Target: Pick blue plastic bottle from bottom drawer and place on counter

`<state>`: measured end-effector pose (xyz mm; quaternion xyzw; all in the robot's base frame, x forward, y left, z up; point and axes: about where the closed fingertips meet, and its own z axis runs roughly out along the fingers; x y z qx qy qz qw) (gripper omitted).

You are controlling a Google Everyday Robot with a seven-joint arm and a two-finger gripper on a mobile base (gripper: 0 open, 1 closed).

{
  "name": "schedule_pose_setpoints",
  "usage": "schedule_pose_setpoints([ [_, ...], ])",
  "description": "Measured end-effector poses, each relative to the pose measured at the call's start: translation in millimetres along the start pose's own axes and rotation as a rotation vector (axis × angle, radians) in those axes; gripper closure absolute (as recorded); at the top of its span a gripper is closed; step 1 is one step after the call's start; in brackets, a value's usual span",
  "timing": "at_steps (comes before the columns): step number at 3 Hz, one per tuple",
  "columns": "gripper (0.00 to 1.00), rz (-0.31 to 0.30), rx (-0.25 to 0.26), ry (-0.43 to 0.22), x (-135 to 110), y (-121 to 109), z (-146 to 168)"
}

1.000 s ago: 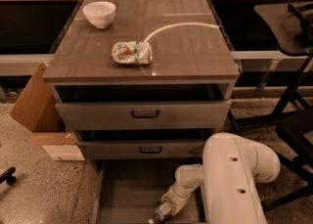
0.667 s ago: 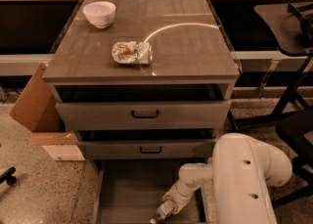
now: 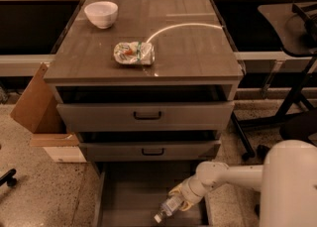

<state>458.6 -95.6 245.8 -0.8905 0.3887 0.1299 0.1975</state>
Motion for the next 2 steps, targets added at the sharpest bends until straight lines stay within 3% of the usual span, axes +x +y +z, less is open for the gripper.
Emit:
schedule_pose_setpoints([
  [1,1.00,-0.022,0.062,-0.007,-11.8,-1.7,-39.1],
  [2,1.00,-0.022,0.062,-0.007,-11.8,-1.7,-39.2],
])
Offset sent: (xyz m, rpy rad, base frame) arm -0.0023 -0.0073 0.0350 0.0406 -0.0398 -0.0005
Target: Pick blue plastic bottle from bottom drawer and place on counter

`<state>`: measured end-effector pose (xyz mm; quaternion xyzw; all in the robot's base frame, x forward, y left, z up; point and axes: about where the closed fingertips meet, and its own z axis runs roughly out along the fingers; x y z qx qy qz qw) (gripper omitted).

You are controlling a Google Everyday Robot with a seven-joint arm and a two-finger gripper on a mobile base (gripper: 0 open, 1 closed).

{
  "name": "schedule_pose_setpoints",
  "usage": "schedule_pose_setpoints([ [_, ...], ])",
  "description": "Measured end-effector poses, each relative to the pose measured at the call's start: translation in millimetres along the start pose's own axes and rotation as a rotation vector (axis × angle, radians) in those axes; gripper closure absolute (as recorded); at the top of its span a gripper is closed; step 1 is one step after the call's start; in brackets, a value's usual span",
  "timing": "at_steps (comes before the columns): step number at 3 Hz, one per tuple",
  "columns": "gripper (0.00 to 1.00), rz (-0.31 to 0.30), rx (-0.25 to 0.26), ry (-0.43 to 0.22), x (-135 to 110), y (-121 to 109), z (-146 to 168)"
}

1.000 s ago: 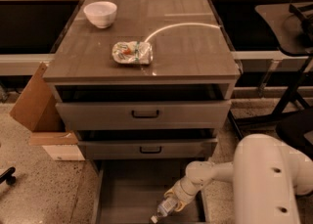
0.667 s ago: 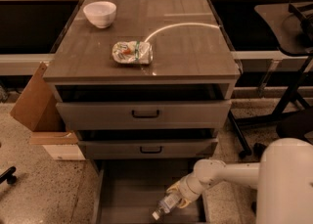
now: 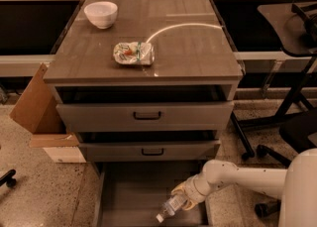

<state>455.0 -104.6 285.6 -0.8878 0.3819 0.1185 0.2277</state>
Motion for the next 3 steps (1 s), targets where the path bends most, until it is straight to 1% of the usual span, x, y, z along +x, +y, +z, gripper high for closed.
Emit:
schedule_pose_setpoints([
  [1,1.00,-0.005,0.028,0.009,-12.3,-21.6,-38.2],
  [2,1.00,-0.015,0.066,0.013,-31.8,-46.6,-91.7],
  [3,1.00,-0.042,0.099,0.024,-51.7,-65.5,-134.2],
])
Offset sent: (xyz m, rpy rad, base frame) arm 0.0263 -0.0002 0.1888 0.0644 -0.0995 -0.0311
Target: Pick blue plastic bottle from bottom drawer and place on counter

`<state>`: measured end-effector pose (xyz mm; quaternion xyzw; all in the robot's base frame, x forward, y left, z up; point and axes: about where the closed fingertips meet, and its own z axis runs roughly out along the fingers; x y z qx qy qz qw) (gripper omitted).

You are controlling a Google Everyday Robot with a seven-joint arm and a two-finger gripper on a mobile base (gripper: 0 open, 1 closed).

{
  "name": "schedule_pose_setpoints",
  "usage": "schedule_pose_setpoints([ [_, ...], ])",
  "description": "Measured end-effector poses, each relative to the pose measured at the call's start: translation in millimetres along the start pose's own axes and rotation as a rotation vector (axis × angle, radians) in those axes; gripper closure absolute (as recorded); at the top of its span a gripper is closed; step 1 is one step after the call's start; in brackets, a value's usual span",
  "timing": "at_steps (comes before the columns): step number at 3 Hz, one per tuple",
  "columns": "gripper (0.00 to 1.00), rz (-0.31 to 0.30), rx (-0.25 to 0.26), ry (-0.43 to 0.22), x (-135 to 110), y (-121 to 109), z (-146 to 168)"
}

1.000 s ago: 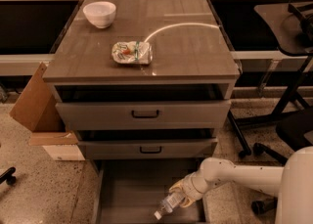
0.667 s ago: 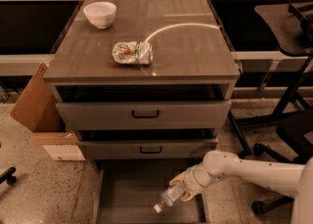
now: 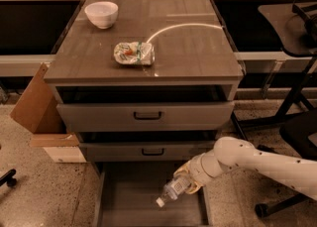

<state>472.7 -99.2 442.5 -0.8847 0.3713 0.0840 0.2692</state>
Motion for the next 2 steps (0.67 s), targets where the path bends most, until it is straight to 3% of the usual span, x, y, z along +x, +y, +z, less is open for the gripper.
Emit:
schedule_pose_setpoints([
  [1,1.00,0.000,0.000,0.000,0.0,0.0,0.0],
  [2,1.00,0.014,0.032,-0.021,0.4,-5.5,-13.5],
])
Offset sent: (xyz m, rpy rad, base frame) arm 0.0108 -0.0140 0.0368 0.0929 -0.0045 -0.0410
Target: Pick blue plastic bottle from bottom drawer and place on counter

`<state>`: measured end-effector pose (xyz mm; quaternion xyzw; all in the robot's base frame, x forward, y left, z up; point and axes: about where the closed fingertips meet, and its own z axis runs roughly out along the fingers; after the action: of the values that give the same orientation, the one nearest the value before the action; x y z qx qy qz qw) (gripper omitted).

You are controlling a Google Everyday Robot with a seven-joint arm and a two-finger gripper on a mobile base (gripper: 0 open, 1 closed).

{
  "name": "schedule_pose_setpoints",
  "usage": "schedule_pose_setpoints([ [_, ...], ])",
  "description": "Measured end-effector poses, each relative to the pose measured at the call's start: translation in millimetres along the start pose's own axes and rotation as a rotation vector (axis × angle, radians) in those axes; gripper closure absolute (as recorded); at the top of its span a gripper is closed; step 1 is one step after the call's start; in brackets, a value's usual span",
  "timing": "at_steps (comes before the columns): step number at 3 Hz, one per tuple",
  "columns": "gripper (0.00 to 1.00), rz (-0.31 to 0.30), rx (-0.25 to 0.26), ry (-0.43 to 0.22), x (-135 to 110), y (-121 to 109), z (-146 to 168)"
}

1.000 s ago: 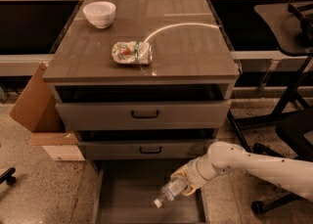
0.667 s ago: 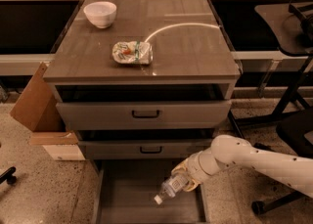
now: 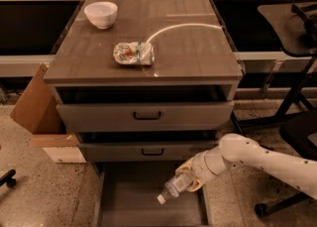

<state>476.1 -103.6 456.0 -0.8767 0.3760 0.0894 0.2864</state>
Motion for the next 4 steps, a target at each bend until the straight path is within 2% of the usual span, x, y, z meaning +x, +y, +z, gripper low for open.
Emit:
schedule_pose_setpoints([
  [1,1.00,0.032,0.054,-0.015,2.2,-22.3,-51.2],
  [2,1.00,0.093,0.100,-0.039,-2.3,-49.9,-124.2],
  [3,1.00,0.106,0.123,-0.035,-12.3,-70.6,-168.2],
  [4,1.00,0.110,0.128,-0.031,-14.5,-73.3,-174.3],
])
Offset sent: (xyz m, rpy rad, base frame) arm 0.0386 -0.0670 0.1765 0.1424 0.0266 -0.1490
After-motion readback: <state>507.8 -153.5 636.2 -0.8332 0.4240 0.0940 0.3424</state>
